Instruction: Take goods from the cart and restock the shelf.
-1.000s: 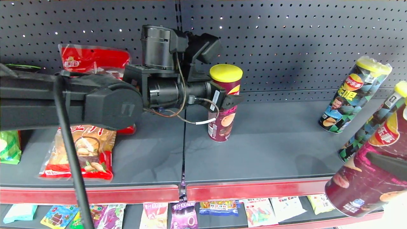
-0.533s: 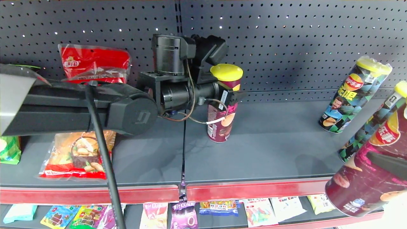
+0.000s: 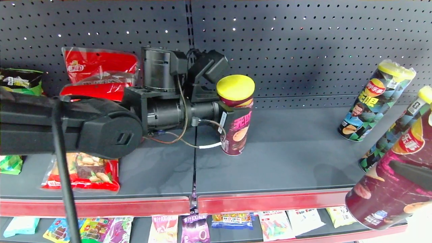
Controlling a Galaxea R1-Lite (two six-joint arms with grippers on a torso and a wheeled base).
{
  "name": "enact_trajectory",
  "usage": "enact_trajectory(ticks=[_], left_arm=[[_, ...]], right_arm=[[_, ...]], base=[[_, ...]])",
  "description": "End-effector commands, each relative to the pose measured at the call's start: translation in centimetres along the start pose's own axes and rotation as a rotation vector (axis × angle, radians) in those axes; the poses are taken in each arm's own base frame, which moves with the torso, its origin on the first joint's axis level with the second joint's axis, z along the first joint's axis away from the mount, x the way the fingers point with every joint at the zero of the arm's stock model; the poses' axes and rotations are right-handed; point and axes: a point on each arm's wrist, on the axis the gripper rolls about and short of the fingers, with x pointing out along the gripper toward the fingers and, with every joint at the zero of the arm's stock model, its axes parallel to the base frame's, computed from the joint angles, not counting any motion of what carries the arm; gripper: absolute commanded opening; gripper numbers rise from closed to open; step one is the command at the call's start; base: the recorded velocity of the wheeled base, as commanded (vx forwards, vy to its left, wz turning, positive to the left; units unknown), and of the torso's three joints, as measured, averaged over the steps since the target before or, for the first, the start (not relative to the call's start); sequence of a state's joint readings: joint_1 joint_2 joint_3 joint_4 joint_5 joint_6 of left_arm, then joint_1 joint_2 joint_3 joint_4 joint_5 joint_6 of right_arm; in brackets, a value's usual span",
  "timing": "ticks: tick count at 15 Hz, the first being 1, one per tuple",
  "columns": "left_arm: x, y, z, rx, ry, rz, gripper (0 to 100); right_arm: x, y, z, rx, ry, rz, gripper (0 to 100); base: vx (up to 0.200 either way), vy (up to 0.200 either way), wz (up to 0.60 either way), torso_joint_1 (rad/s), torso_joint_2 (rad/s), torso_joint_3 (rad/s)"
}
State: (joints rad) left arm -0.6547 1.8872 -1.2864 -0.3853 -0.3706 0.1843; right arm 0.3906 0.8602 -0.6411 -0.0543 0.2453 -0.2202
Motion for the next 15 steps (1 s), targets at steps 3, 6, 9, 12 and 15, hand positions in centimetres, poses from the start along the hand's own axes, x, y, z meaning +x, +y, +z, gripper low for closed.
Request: enact_trajectory(ticks=[3,6,9,12,15], left_arm=[[-3.7,-0.4,1.7,0.018,-0.073,-0.133,0],[-3.9,-0.7,2.0,0.027,-0.089,-0.197,0],[-4.1,-0.7,1.8,0.046,-0.078,-0.224,0],[-4.2,-1.1,0.6,0.062,-0.055,-0.269,0],[-5.0,-1.7,-0.3,0.053,-0.035,-0.299,0]], right_arm=[[0.1,0.0,-0.2,0.003,0.008,0.004,0],[0.1,0.0,-0.3,0.003,0.009,0.003,0],[0.1,0.0,-0.3,0.003,0.009,0.003,0],[0.0,0.1,-0.3,0.003,0.009,0.003,0],[0.1,0.1,-0.4,0.004,0.012,0.003,0]], base=[[0.0,0.0,0.0,0.0,0.0,0.0],[0.0,0.0,0.0,0.0,0.0,0.0],[0.0,0.0,0.0,0.0,0.0,0.0],[0.0,0.0,0.0,0.0,0.0,0.0],[0.0,0.0,0.0,0.0,0.0,0.0]])
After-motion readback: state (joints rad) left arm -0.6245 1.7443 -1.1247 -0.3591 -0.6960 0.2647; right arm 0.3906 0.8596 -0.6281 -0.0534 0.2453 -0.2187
